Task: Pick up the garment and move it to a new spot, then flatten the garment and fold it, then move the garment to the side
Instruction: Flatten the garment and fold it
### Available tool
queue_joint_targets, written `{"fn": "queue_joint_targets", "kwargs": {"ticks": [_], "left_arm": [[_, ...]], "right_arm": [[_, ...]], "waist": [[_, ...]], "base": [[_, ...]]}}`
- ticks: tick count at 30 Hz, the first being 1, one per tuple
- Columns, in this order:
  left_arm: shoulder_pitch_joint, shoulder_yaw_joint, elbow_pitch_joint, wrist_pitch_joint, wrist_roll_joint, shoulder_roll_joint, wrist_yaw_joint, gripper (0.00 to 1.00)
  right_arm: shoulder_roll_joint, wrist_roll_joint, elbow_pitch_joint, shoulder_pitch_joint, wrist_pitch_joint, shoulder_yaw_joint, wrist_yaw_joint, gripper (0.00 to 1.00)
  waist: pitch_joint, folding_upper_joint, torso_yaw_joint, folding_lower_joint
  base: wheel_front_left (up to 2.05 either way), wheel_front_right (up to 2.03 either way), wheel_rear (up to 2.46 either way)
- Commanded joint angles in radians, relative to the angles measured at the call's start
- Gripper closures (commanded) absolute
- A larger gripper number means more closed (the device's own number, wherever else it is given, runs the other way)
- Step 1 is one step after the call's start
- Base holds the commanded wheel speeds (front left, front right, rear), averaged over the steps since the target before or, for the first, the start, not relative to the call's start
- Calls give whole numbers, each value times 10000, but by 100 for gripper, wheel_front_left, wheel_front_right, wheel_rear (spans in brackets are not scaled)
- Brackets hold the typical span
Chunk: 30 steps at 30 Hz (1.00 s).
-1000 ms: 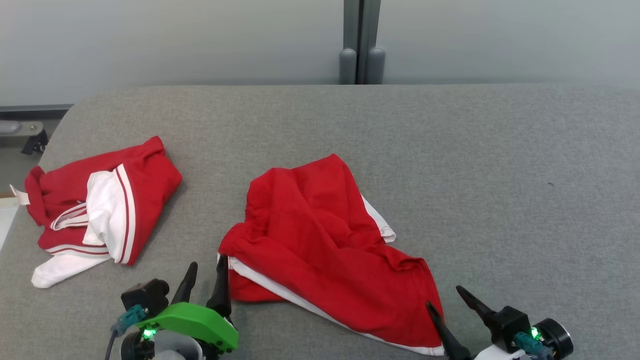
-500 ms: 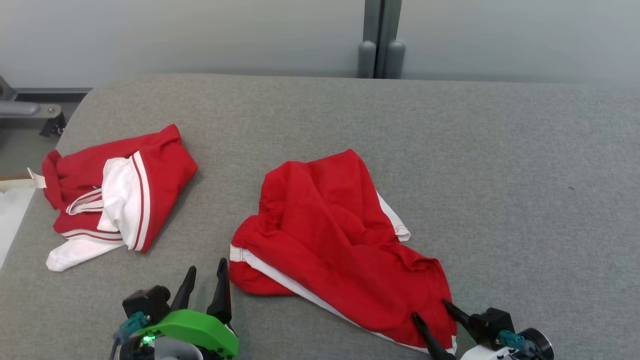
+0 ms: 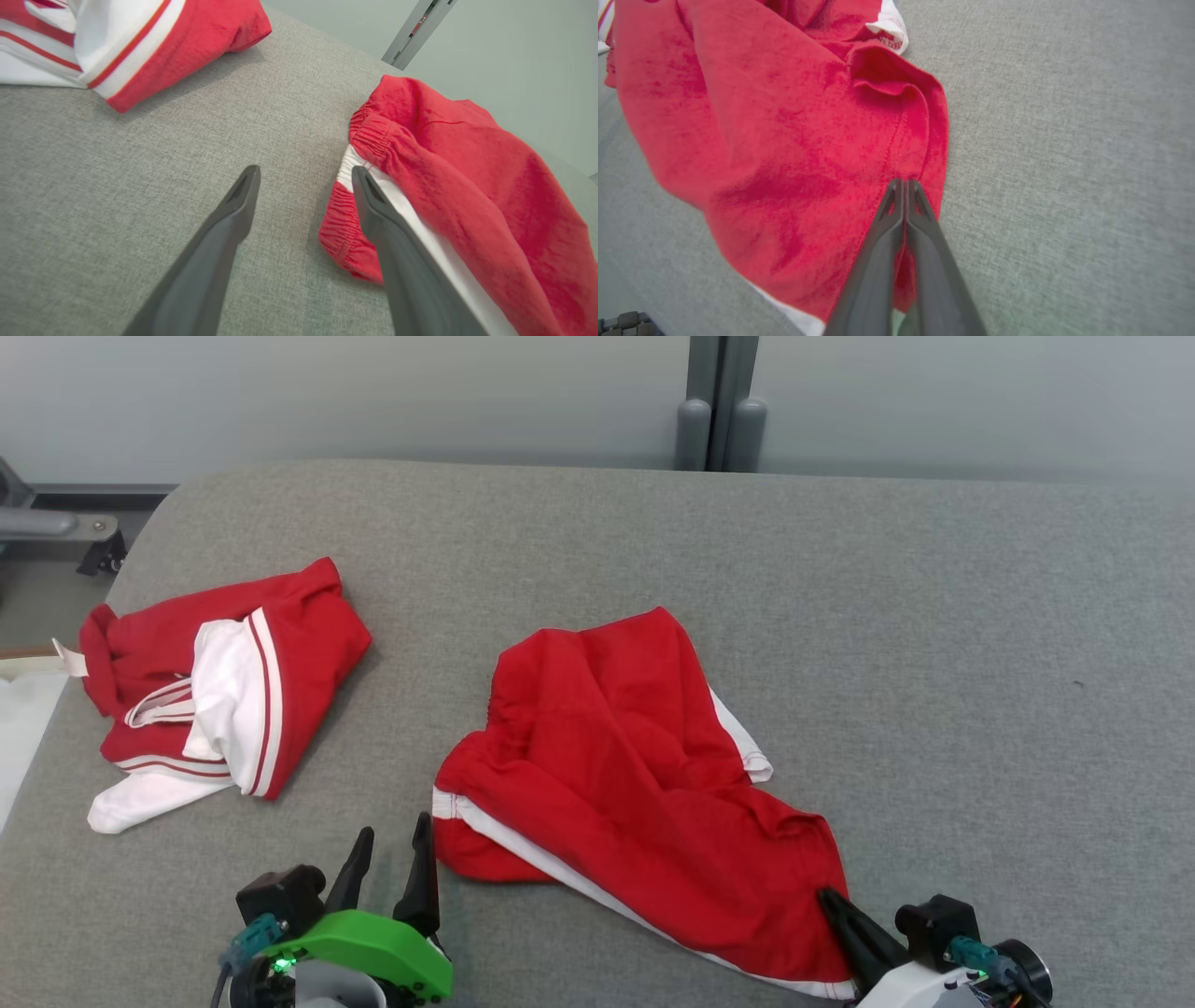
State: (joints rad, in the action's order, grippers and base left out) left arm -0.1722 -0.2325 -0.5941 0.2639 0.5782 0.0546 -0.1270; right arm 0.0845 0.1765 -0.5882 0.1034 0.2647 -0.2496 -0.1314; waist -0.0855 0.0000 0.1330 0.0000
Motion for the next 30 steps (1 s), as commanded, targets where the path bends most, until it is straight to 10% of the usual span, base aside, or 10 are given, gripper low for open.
{"fn": "queue_joint_targets", "kwargs": {"ticks": [1, 27, 28, 29, 30], "left_arm": [[-156, -17, 22, 8, -94, 2, -36, 0], [-1131, -1009, 454, 8, 296, -21, -55, 0], [-1133, -1008, 487, 8, 269, -23, -55, 0], [-1110, -992, 514, 6, 218, -21, -55, 0], [-1047, -947, 534, 6, 157, -15, -55, 0]], "right_arm": [[-10, -69, -30, 111, -4, 16, 14, 100], [1054, -1720, -1339, 4470, -1, 2747, 14, 100], [1007, -1867, -1438, 4496, -1, 2912, 14, 68], [946, -1935, -1428, 4494, -1, 3017, 14, 10], [854, -2014, -1415, 4405, -1, 3083, 14, 0]], "waist": [[-74, 0, 28, 0], [-1468, 0, 379, 0], [-1399, 0, 343, 0], [-1350, 0, 310, 0], [-1263, 0, 257, 0]], "base": [[0, 0, 0], [0, 0, 0], [0, 0, 0], [0, 0, 0], [0, 0, 0]]}}
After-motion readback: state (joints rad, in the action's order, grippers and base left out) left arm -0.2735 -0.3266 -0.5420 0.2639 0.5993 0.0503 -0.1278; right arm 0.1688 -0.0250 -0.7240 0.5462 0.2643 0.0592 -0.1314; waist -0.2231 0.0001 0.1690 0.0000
